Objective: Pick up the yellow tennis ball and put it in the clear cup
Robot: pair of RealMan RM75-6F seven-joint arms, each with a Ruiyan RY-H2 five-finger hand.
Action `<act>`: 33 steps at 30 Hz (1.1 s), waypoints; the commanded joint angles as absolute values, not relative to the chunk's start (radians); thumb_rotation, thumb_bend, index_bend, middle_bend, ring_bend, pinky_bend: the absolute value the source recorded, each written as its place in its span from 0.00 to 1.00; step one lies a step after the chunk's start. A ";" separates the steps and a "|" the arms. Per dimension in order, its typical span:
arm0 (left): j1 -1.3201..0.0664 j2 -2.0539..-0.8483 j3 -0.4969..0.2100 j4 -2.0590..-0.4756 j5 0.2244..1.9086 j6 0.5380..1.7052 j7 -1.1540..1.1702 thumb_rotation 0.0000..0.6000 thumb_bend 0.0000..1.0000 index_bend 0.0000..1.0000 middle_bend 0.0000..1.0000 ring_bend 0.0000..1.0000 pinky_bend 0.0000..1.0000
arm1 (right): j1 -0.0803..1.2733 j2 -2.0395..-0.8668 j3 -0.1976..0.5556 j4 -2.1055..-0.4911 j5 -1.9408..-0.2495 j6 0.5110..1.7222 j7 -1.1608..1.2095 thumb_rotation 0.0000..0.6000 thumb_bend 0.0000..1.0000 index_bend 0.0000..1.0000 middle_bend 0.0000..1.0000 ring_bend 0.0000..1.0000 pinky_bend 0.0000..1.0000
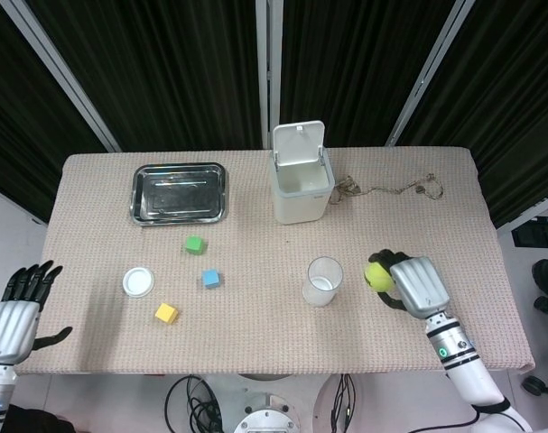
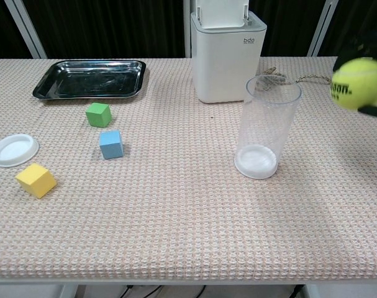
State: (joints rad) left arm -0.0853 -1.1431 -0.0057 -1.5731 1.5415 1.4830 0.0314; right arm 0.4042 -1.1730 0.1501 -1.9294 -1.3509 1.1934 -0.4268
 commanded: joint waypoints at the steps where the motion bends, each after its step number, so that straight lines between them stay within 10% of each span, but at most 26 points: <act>1: -0.085 -1.140 -0.005 -1.583 1.548 1.489 0.043 1.00 0.04 0.07 0.01 0.00 0.01 | 0.447 -1.146 0.205 -1.978 -1.378 1.206 -0.434 1.00 0.32 0.56 0.47 0.48 0.71; 16: -0.073 -1.141 -0.006 -1.578 1.543 1.506 0.058 1.00 0.04 0.07 0.01 0.00 0.01 | 0.589 -1.234 0.208 -2.018 -1.275 1.077 -0.572 1.00 0.25 0.46 0.43 0.46 0.65; 27: -0.073 -1.142 -0.005 -1.574 1.534 1.493 0.062 1.00 0.04 0.08 0.01 0.00 0.01 | 0.608 -1.217 0.185 -2.017 -1.265 1.053 -0.517 1.00 0.15 0.12 0.19 0.11 0.28; 33: -0.071 -1.137 -0.003 -1.585 1.536 1.497 0.072 1.00 0.04 0.08 0.01 0.00 0.00 | 0.615 -1.193 0.181 -2.030 -1.275 1.041 -0.462 1.00 0.07 0.00 0.09 0.01 0.24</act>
